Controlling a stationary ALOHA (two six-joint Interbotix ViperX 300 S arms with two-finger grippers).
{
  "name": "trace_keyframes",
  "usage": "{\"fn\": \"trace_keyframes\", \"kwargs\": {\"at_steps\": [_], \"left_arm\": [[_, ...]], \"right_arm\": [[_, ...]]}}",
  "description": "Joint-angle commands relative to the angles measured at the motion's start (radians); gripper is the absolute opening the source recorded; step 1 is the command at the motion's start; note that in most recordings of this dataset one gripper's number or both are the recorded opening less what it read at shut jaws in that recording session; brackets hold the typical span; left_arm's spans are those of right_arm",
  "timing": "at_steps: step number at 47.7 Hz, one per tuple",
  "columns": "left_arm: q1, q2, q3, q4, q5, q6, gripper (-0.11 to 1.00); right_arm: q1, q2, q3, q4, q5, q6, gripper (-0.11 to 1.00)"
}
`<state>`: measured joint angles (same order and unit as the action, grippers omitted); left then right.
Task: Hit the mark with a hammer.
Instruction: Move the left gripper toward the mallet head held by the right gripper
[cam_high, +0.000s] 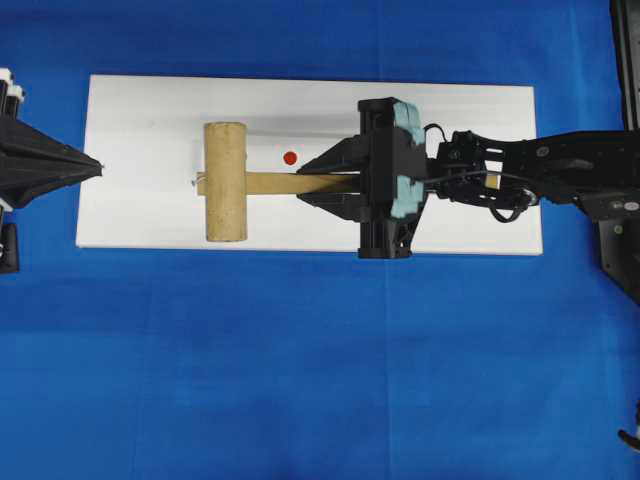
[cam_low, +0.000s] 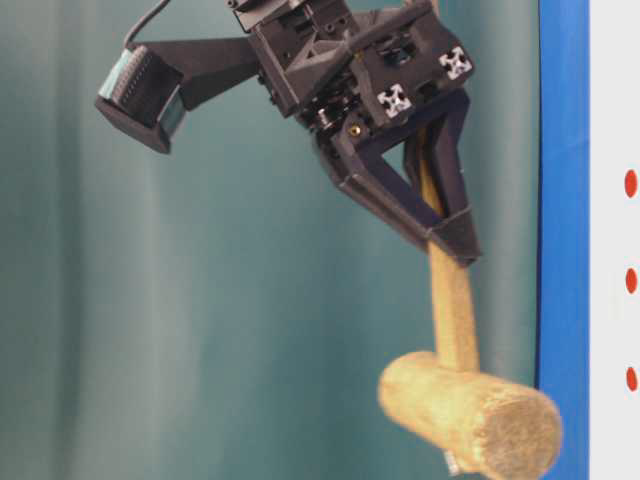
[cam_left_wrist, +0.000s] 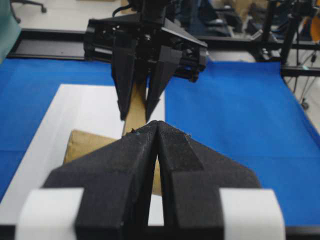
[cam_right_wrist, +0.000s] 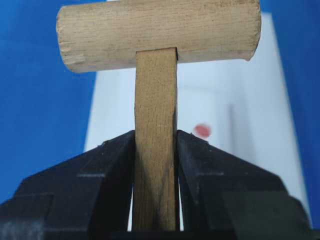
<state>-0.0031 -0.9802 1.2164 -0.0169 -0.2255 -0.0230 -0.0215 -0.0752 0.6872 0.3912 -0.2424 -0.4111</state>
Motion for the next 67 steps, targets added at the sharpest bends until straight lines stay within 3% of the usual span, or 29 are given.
{"fn": "trace_keyframes", "kwargs": {"at_steps": [1, 14, 20, 31, 42, 55, 59, 67], "left_arm": [[-0.002, 0.002, -0.011, -0.002, -0.005, -0.002, 0.0], [-0.002, -0.002, -0.012, -0.003, -0.005, -0.002, 0.0], [-0.002, -0.012, -0.012, -0.005, -0.005, -0.003, 0.0], [-0.002, -0.023, -0.012, -0.003, -0.005, -0.003, 0.0], [0.011, -0.02, -0.012, -0.009, -0.009, -0.005, 0.0], [0.025, 0.006, -0.011, -0.011, -0.009, -0.069, 0.01], [0.029, 0.008, -0.009, -0.011, -0.009, -0.081, 0.1], [0.031, 0.009, -0.009, -0.009, -0.005, -0.11, 0.59]], "right_arm": [[-0.006, -0.031, -0.023, -0.02, -0.074, -0.049, 0.1], [-0.009, -0.031, -0.025, -0.049, -0.15, -0.35, 0.1], [-0.009, -0.031, -0.025, -0.049, -0.167, -0.423, 0.1], [-0.009, -0.031, -0.025, -0.049, -0.193, -0.495, 0.1], [-0.008, -0.031, -0.023, -0.049, -0.193, -0.497, 0.1], [-0.002, -0.031, -0.025, -0.049, -0.193, -0.497, 0.1], [-0.002, -0.031, -0.025, -0.049, -0.193, -0.497, 0.1], [-0.002, -0.031, -0.026, -0.046, -0.193, -0.497, 0.1]]}}
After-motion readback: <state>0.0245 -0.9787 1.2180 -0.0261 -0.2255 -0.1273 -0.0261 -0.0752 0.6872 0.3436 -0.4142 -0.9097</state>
